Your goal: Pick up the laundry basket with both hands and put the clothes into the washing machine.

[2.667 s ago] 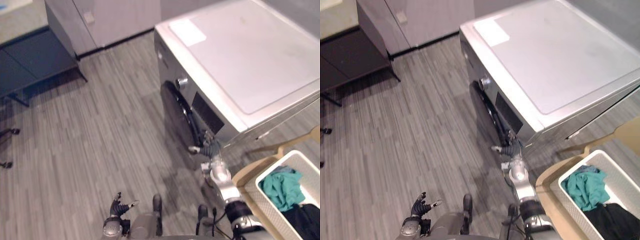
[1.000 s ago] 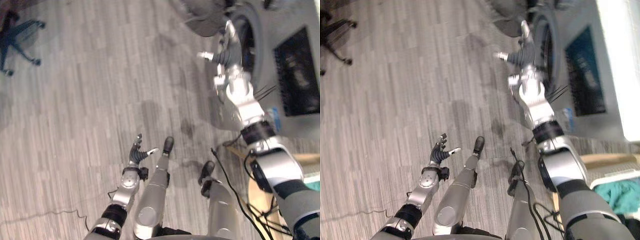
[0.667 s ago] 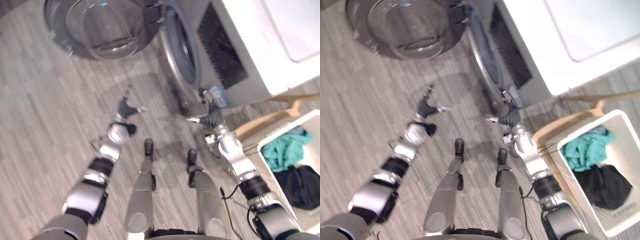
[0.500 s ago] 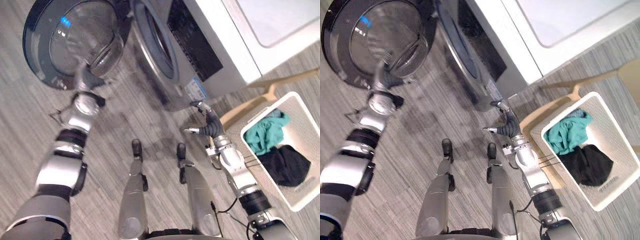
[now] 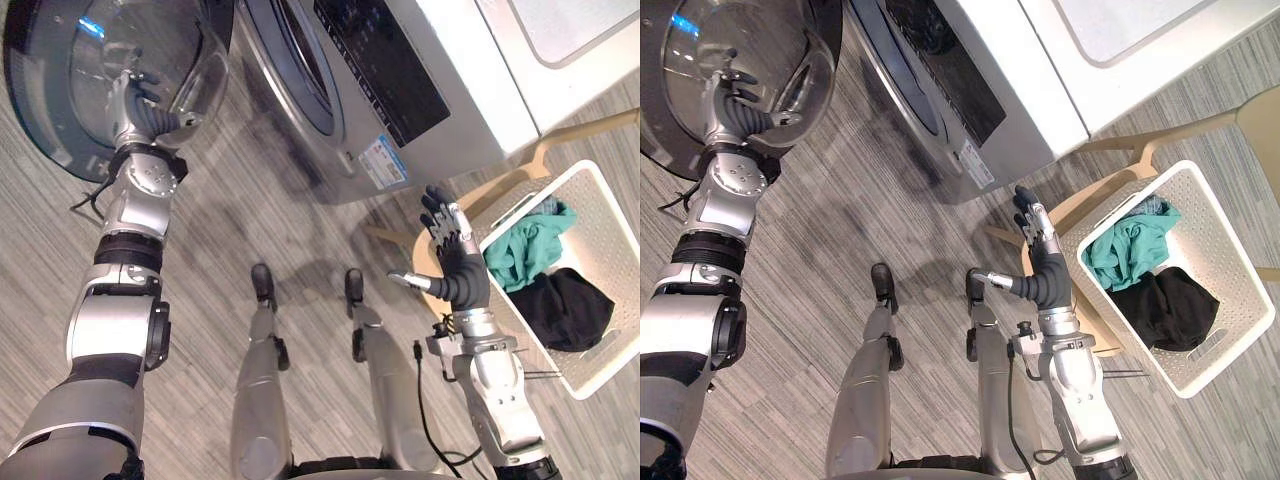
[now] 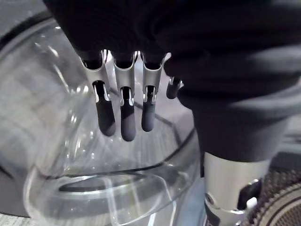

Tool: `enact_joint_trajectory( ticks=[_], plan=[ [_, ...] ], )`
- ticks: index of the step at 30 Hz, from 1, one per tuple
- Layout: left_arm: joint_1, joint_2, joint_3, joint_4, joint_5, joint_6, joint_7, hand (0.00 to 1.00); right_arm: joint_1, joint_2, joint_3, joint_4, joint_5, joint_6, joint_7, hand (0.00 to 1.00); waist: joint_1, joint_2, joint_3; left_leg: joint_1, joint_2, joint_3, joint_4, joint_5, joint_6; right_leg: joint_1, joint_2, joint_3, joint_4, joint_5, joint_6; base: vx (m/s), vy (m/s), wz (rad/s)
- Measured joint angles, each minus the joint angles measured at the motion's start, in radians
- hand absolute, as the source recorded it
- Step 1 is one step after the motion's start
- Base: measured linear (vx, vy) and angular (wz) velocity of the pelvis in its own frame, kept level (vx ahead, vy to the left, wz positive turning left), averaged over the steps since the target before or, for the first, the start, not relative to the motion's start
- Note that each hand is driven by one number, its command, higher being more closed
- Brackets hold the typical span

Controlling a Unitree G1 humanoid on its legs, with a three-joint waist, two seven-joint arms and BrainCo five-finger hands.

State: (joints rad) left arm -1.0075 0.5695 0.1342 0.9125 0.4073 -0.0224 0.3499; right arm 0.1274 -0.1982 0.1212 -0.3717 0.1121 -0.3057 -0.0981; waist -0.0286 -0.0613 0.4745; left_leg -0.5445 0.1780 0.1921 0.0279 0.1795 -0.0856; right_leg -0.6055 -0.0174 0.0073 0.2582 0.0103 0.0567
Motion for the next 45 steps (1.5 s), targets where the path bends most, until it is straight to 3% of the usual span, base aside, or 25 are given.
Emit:
enact_joint_trajectory(
  ticks=[3, 6, 8, 12, 13, 14, 15, 17, 18, 22, 23, 24, 25, 26, 27, 28, 29, 31, 32, 33, 35, 36, 40, 42, 45],
  plan=[
    [0.101, -0.053, 0.025, -0.036, -0.016, -0.002, 0.000, 0.00, 0.000, 0.023, -0.032, -0.003, -0.006, 0.001, -0.032, 0.00, 0.011, 0.000, 0.000, 0.024, 0.008, 0.009, 0.056, -0.039, 0.001, 0.044, 0.000, 0.002, 0.000, -0.001, 0.000, 0.01, -0.010, -0.06],
    [0.300, -0.173, 0.027, -0.150, -0.089, -0.023, 0.004, 0.00, 0.002, 0.038, -0.057, -0.004, -0.057, 0.001, -0.075, 0.00, 0.018, 0.000, -0.002, 0.091, 0.013, 0.027, 0.115, -0.092, 0.003, 0.121, -0.001, 0.013, 0.013, -0.020, 0.003, 0.01, -0.013, -0.15],
    [0.490, -0.283, 0.013, -0.272, -0.143, -0.045, 0.012, 0.00, 0.020, 0.055, -0.091, -0.005, -0.124, 0.003, -0.108, 0.00, 0.018, -0.002, -0.040, 0.113, 0.021, 0.061, 0.164, -0.138, 0.007, 0.139, -0.001, 0.038, 0.029, -0.037, 0.006, -0.02, -0.002, -0.29],
    [0.797, -0.396, -0.054, -0.357, -0.202, -0.086, 0.018, 0.00, 0.036, 0.089, -0.129, 0.035, -0.166, 0.022, -0.139, 0.00, 0.015, -0.002, -0.096, 0.207, 0.052, 0.166, 0.249, -0.234, 0.005, 0.186, 0.029, 0.135, 0.040, -0.057, 0.022, 0.03, 0.016, -0.87],
    [0.868, -0.412, -0.057, -0.356, -0.207, -0.092, 0.006, 0.00, 0.029, 0.088, -0.131, 0.078, -0.178, 0.028, -0.139, 0.00, 0.016, -0.004, -0.126, 0.229, 0.066, 0.207, 0.276, -0.272, 0.002, 0.187, 0.020, 0.115, 0.041, -0.073, 0.007, 0.04, 0.052, -1.52],
    [0.954, -0.423, -0.060, -0.349, -0.219, -0.101, -0.009, 0.00, 0.011, 0.077, -0.141, 0.163, -0.202, 0.041, -0.139, 0.00, 0.014, -0.003, -0.153, 0.277, 0.092, 0.260, 0.299, -0.320, -0.008, 0.207, -0.036, -0.015, 0.038, -0.070, -0.028, 0.05, 0.053, -1.48],
    [0.979, -0.423, -0.061, -0.343, -0.223, -0.105, -0.019, 0.00, 0.007, 0.071, -0.147, 0.196, -0.204, 0.047, -0.139, 0.00, 0.010, -0.001, -0.156, 0.300, 0.102, 0.279, 0.305, -0.332, -0.013, 0.222, -0.060, -0.083, 0.039, -0.069, -0.039, 0.08, 0.061, -1.28],
    [1.057, -0.424, -0.062, -0.312, -0.237, -0.113, -0.054, 0.00, 0.004, 0.062, -0.167, 0.286, -0.221, 0.078, -0.137, 0.00, 0.003, 0.004, -0.178, 0.376, 0.130, 0.337, 0.311, -0.360, -0.029, 0.283, -0.145, -0.328, 0.050, -0.067, -0.077, 0.15, 0.024, -0.97],
    [1.078, -0.425, -0.063, -0.275, -0.239, -0.116, -0.071, 0.00, 0.013, 0.060, -0.171, 0.317, -0.236, 0.085, -0.133, 0.00, -0.005, 0.007, -0.201, 0.415, 0.144, 0.366, 0.308, -0.366, -0.038, 0.309, -0.166, -0.407, 0.056, -0.064, -0.070, 0.22, -0.040, -0.86],
    [1.106, -0.448, -0.052, -0.150, -0.239, -0.117, -0.112, 0.00, 0.044, 0.059, -0.179, 0.340, -0.254, 0.089, -0.113, 0.00, -0.015, 0.038, -0.252, 0.487, 0.188, 0.416, 0.334, -0.353, -0.063, 0.327, -0.117, -0.350, 0.064, -0.079, -0.033, 0.23, -0.113, -0.76],
    [1.109, -0.461, -0.052, -0.118, -0.240, -0.118, -0.122, 0.00, 0.044, 0.052, -0.179, 0.363, -0.282, 0.091, -0.112, 0.00, -0.015, 0.051, -0.254, 0.486, 0.239, 0.403, 0.460, -0.345, -0.050, 0.356, -0.091, -0.314, 0.063, -0.097, -0.035, 0.20, -0.139, -0.86],
    [1.116, -0.470, -0.052, -0.094, -0.240, -0.118, -0.132, 0.00, 0.044, 0.044, -0.169, 0.385, -0.288, 0.095, -0.112, 0.00, -0.013, 0.056, -0.256, 0.472, 0.267, 0.355, 0.578, -0.304, 0.013, 0.391, -0.074, -0.281, 0.056, -0.104, -0.040, 0.21, -0.131, -0.93],
    [1.120, -0.476, -0.052, -0.083, -0.241, -0.118, -0.134, 0.00, 0.042, 0.037, -0.162, 0.392, -0.292, 0.097, -0.111, 0.00, -0.012, 0.060, -0.259, 0.460, 0.272, 0.317, 0.631, -0.270, 0.053, 0.411, -0.066, -0.265, 0.043, -0.105, -0.041, 0.22, -0.077, -0.89],
    [1.129, -0.489, -0.053, -0.067, -0.247, -0.120, -0.134, 0.00, 0.046, 0.020, -0.154, 0.396, -0.304, 0.097, -0.107, 0.00, -0.009, 0.065, -0.266, 0.410, 0.274, 0.220, 0.736, -0.208, 0.061, 0.445, -0.062, -0.221, 0.012, -0.103, -0.045, 0.18, -0.011, -0.74],
    [1.131, -0.497, -0.054, -0.057, -0.251, -0.121, -0.134, 0.00, 0.044, 0.013, -0.152, 0.399, -0.310, 0.097, -0.104, 0.00, -0.008, 0.065, -0.266, 0.388, 0.262, 0.174, 0.773, -0.241, 0.042, 0.452, -0.060, -0.199, 0.001, -0.104, -0.046, 0.21, 0.041, -0.97],
    [1.134, -0.504, -0.053, -0.050, -0.275, -0.122, -0.139, 0.00, 0.031, 0.001, -0.144, 0.415, -0.316, 0.099, -0.100, 0.00, -0.008, 0.074, -0.269, 0.352, 0.208, 0.093, 0.801, -0.345, 0.009, 0.464, -0.058, -0.153, -0.017, -0.105, -0.047, 0.22, 0.083, -1.04],
    [1.134, -0.500, -0.053, -0.046, -0.294, -0.127, -0.145, 0.00, 0.016, -0.016, -0.142, 0.445, -0.320, 0.105, -0.098, 0.00, 0.000, 0.074, -0.269, 0.334, 0.146, 0.032, 0.765, -0.407, -0.002, 0.482, -0.058, -0.109, -0.032, -0.101, -0.043, 0.22, 0.084, -1.06],
    [1.135, -0.488, -0.054, -0.035, -0.312, -0.140, -0.152, 0.00, 0.000, -0.033, -0.131, 0.493, -0.337, 0.118, -0.095, 0.00, 0.020, 0.080, -0.272, 0.338, 0.057, -0.044, 0.579, -0.438, -0.024, 0.506, -0.058, -0.056, -0.047, -0.089, -0.028, 0.19, 0.142, -1.07],
    [1.141, -0.490, -0.055, -0.017, -0.315, -0.141, -0.153, 0.00, -0.012, -0.058, -0.118, 0.523, -0.359, 0.120, -0.096, 0.00, 0.023, 0.106, -0.286, 0.357, 0.022, -0.087, 0.371, -0.383, -0.045, 0.511, -0.041, -0.039, -0.055, -0.086, -0.015, 0.19, 0.269, -1.02],
    [1.144, -0.491, -0.056, -0.009, -0.316, -0.141, -0.154, 0.00, -0.020, -0.075, -0.111, 0.532, -0.362, 0.119, -0.095, 0.00, 0.027, 0.128, -0.286, 0.352, 0.016, -0.099, 0.324, -0.331, -0.015, 0.515, -0.030, -0.025, -0.057, -0.085, -0.004, 0.20, 0.273, -0.88],
    [1.139, -0.463, -0.054, 0.028, -0.316, -0.141, -0.154, 0.00, -0.031, -0.078, -0.084, 0.558, -0.405, 0.119, -0.091, 0.00, 0.029, 0.092, -0.294, 0.382, -0.030, -0.075, 0.289, -0.325, -0.018, 0.523, -0.074, -0.027, -0.109, -0.066, 0.034, 0.18, 0.202, -0.35],
    [1.137, -0.461, -0.054, 0.031, -0.313, -0.141, -0.154, 0.00, -0.034, -0.082, -0.084, 0.563, -0.416, 0.119, -0.091, 0.00, 0.024, 0.089, -0.294, 0.375, -0.044, -0.077, 0.281, -0.320, -0.010, 0.522, -0.087, -0.032, -0.122, -0.061, 0.042, 0.09, 0.119, 0.25],
    [1.135, -0.445, -0.053, 0.060, -0.287, -0.138, -0.154, 0.00, -0.164, -0.106, -0.033, 0.769, -0.489, 0.122, -0.091, 0.00, 0.026, 0.087, -0.279, 0.341, -0.088, -0.077, 0.250, -0.304, 0.015, 0.494, -0.128, -0.038, -0.150, -0.045, 0.065, 0.03, 0.103, 0.15],
    [1.111, -0.436, -0.051, 0.062, -0.286, -0.138, -0.152, 0.00, -0.279, -0.109, 0.013, 0.917, -0.529, 0.139, -0.092, 0.00, 0.048, 0.090, -0.237, 0.294, -0.089, -0.079, 0.254, -0.293, 0.027, 0.452, -0.127, -0.041, -0.151, -0.030, 0.072, -0.06, 0.042, 0.08],
    [1.049, -0.437, -0.050, 0.061, -0.291, -0.140, -0.151, 0.00, -0.482, -0.115, 0.063, 1.111, -0.568, 0.168, -0.096, 0.00, 0.052, 0.096, -0.148, 0.212, -0.089, -0.090, 0.269, -0.269, 0.032, 0.386, -0.126, -0.056, -0.149, -0.001, 0.070, -0.12, 0.019, 0.16]
  ],
)
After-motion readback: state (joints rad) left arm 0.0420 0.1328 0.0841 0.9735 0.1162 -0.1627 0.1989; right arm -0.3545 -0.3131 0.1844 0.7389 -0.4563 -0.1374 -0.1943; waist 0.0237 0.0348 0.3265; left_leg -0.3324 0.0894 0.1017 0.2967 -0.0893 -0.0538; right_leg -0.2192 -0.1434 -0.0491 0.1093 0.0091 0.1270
